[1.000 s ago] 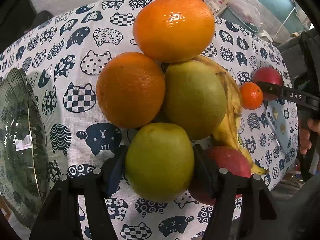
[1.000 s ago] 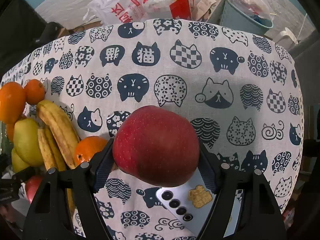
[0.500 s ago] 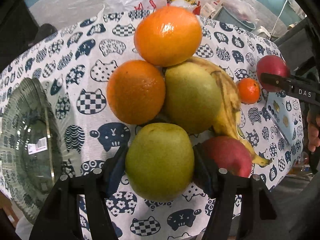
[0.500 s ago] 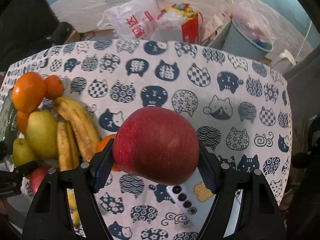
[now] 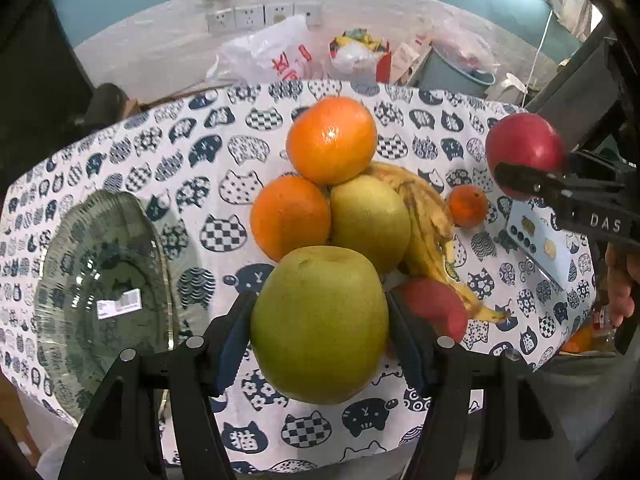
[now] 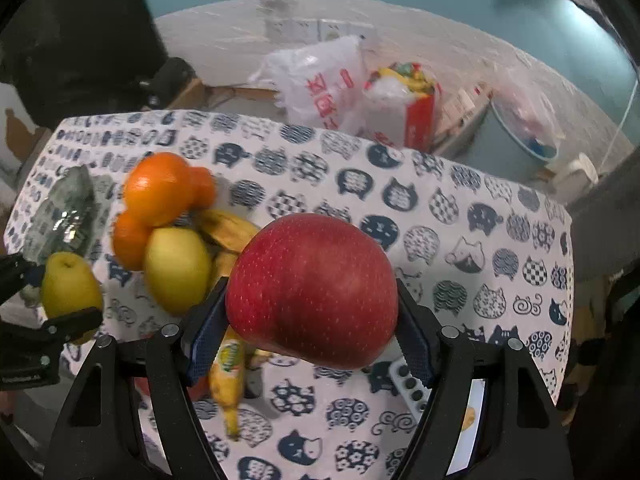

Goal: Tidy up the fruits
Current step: 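Lift and carry the pear and apple over the glass plate with both tools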

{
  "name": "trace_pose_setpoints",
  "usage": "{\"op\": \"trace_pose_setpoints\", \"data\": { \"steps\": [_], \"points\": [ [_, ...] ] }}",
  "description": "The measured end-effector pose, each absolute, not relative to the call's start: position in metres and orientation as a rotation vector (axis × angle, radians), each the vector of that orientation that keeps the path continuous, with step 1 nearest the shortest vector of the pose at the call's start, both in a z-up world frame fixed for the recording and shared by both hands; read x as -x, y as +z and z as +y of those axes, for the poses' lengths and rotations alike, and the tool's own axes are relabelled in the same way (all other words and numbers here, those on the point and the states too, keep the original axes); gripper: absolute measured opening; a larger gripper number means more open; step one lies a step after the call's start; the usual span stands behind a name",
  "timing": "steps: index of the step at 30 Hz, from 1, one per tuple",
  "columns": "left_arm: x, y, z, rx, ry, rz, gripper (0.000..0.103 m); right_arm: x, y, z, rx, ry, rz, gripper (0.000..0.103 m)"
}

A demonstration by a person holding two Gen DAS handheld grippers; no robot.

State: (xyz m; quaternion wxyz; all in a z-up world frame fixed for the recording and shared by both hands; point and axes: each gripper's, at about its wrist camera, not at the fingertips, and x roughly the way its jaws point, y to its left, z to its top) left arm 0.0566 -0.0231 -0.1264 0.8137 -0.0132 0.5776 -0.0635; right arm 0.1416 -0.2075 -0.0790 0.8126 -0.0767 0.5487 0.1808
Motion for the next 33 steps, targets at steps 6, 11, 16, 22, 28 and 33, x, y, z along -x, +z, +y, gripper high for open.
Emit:
{"op": "trace_pose_setpoints", "data": {
  "steps": [6,11,16,22,28,33],
  "points": [
    [-0.05,-0.107,-0.014,0.036,-0.12,1.165,0.067,-0.13,-0.06,-0.188,0.167,0.433,1.123,0.076],
    [-0.045,-0.095,-0.003,0.047,-0.106,1.145,0.067,-0.122,-0.048,-0.174,0.167,0.466,1.095,0.076],
    [-0.039,-0.086,0.01,0.079,-0.102,1.126,0.067,-0.116,-0.036,-0.154,0.174,0.506,1.071,0.076],
    [-0.033,-0.077,0.026,0.092,-0.081,1.096,0.067,-0.113,-0.025,-0.124,0.186,0.562,1.049,0.076],
    [-0.027,-0.072,0.048,0.124,-0.057,1.084,0.067,-0.109,-0.022,-0.093,0.207,0.614,1.037,0.076],
    [-0.021,-0.07,0.066,0.149,-0.036,1.075,0.067,-0.107,-0.022,-0.068,0.23,0.65,1.037,0.076]
  ]
}}
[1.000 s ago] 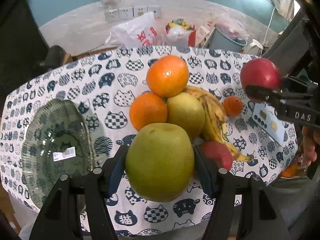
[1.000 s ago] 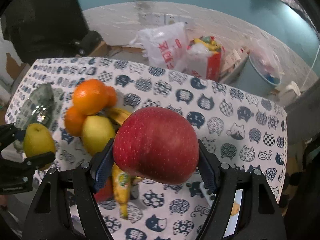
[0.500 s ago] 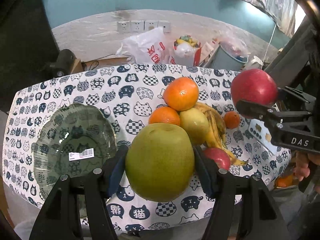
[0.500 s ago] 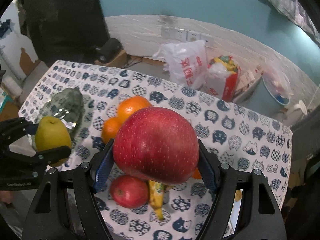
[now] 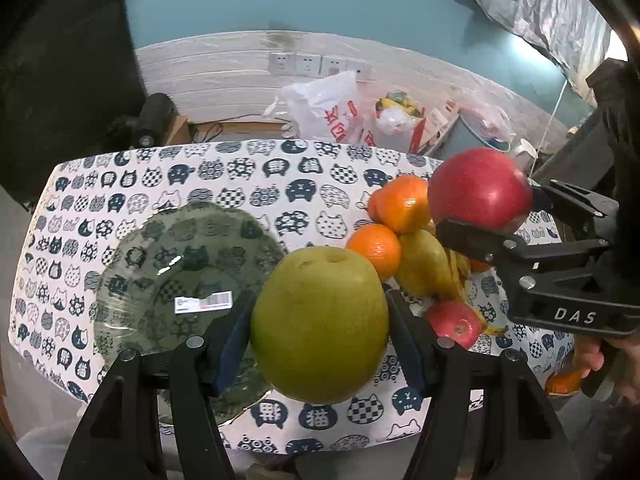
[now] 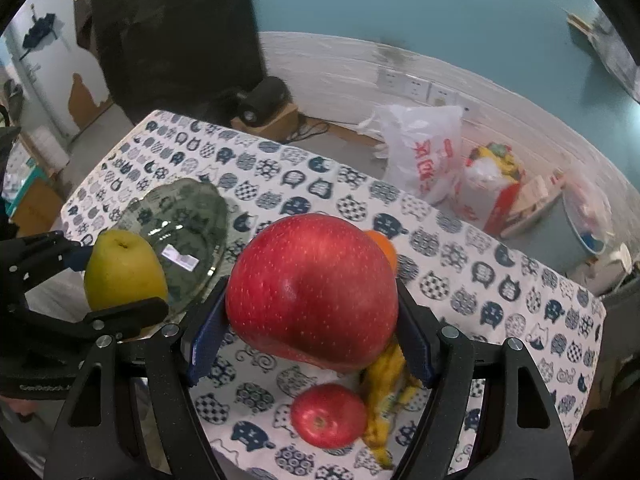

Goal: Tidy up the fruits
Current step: 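Lift and carry the pear and apple over the glass plate with both tools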

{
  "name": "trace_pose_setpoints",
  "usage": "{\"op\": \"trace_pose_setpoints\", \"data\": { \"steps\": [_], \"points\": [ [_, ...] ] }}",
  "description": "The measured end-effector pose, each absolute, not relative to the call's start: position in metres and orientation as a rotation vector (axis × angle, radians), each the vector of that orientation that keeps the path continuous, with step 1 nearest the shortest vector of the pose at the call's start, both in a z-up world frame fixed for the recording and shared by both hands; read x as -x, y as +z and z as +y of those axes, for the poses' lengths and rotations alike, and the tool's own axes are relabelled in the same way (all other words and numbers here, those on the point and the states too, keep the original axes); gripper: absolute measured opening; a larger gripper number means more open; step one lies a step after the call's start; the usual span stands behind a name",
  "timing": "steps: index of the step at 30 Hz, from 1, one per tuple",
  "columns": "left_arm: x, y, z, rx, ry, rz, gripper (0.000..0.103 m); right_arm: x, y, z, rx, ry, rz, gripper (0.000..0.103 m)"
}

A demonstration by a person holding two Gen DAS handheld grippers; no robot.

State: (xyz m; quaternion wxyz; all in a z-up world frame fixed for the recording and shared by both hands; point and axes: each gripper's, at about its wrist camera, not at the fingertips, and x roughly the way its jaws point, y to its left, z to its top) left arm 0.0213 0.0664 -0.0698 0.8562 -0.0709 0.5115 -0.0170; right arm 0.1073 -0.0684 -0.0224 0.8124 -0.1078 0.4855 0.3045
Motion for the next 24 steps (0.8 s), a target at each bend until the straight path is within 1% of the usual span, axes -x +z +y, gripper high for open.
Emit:
{"op": "trace_pose_setpoints", "data": {
  "steps": [14,24],
  "points": [
    [-0.009,-0.076,0.12,0.225,0.037,1.068,0.067,-0.101,-0.029,0.002,0.285,0.746,1.052,0.076],
    [0.003,-0.1,0.165,0.276,0.117,1.105,0.067,-0.101,-0.043,0.047,0.303,0.806,1.083,0.076]
  ]
}}
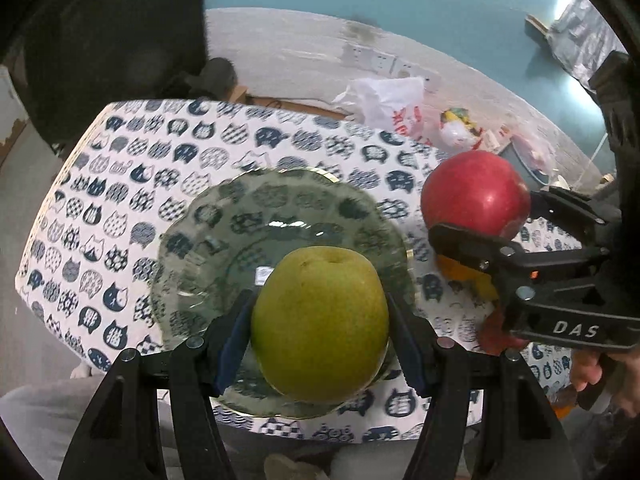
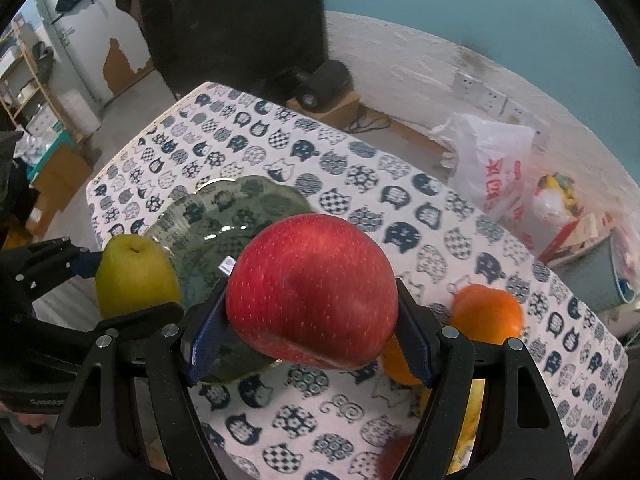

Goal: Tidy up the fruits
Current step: 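Lift and carry the pear and apple over the glass plate with both tools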

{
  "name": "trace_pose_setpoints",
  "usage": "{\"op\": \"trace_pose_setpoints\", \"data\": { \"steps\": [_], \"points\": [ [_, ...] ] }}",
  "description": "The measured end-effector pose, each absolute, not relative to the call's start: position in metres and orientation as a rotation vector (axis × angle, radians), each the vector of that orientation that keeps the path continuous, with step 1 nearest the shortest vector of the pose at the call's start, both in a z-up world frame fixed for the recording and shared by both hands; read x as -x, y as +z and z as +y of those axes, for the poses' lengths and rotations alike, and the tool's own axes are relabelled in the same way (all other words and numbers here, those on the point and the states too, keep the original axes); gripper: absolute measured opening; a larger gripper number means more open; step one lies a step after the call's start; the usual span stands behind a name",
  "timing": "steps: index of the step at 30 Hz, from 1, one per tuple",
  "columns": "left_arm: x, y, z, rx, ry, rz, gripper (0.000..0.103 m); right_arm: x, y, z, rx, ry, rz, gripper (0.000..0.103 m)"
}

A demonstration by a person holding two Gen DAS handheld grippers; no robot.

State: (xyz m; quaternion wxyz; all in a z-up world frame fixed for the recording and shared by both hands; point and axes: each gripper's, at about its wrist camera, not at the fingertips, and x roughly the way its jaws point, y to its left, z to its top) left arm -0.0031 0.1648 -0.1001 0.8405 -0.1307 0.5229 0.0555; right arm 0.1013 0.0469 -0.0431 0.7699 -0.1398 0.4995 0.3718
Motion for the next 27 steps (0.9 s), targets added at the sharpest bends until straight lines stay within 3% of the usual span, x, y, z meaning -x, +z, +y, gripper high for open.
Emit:
{"op": "trace_pose_setpoints", "data": {
  "steps": [27],
  "points": [
    [0.013,-0.174,0.205,0.348,0.189,1.282,0.067,-0.085,-0.119,0.094,0.387,0.877,1.269,0.076]
  ]
}}
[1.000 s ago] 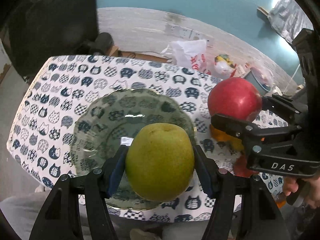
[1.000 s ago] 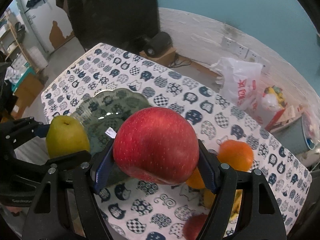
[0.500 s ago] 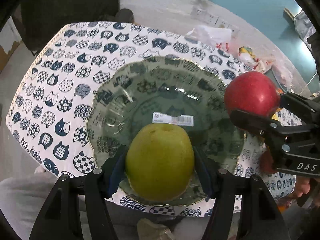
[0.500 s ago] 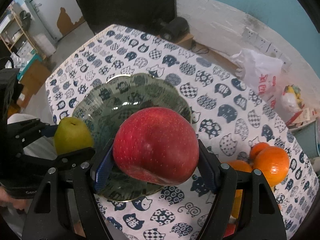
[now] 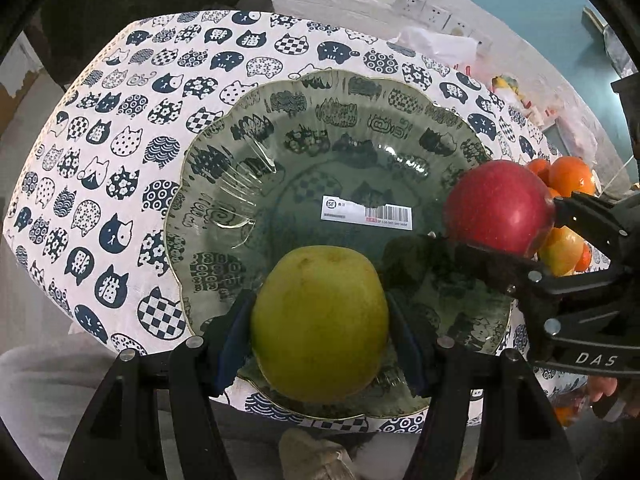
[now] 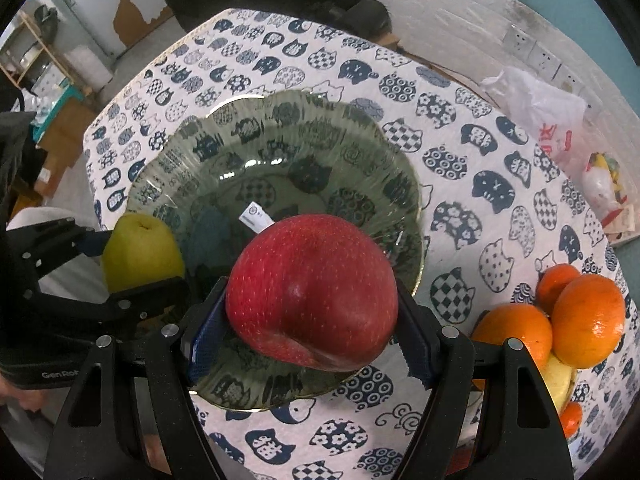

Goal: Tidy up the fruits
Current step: 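Lower the pear and apple onto the glass plate and open both tools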

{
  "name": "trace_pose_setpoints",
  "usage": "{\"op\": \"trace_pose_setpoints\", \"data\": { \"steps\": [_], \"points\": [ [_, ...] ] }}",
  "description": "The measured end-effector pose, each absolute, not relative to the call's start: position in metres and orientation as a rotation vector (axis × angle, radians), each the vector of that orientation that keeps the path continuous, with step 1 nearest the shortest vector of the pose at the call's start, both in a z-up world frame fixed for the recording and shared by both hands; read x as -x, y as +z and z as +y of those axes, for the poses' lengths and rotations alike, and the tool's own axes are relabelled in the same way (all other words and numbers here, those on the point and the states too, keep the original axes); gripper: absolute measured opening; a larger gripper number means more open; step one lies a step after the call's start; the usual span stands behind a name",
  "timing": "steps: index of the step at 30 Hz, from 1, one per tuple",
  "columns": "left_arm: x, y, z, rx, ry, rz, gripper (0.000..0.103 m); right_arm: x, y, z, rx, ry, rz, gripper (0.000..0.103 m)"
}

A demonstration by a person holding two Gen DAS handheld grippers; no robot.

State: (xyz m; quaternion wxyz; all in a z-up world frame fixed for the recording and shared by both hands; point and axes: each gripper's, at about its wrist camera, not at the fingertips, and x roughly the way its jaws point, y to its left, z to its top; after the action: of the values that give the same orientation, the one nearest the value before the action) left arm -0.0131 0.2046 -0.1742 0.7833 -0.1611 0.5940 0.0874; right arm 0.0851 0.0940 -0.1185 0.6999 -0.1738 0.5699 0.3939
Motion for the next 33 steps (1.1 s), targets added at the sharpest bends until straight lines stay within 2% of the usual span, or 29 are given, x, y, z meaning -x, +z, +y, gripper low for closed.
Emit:
{"op": "trace_pose_setpoints", "data": {
  "steps": [10,16,33],
  "points": [
    [0.014,-0.178,0.207,0.342,0.19,1.303,0.066,-0.082,-0.131,0.098,0.415,0.893,1.298,0.076],
    [0.016,-0.169,0.207,0.271,0.23,1.288,0.071,-0.078,-0.131,0.1,0.421,0.909,1.293,0.077],
    [0.02,-0.166,0.199,0.255,0.217,1.298,0.071,-0.072,-0.125,0.095,0.426,0.93,1.259,0.074]
  ]
}}
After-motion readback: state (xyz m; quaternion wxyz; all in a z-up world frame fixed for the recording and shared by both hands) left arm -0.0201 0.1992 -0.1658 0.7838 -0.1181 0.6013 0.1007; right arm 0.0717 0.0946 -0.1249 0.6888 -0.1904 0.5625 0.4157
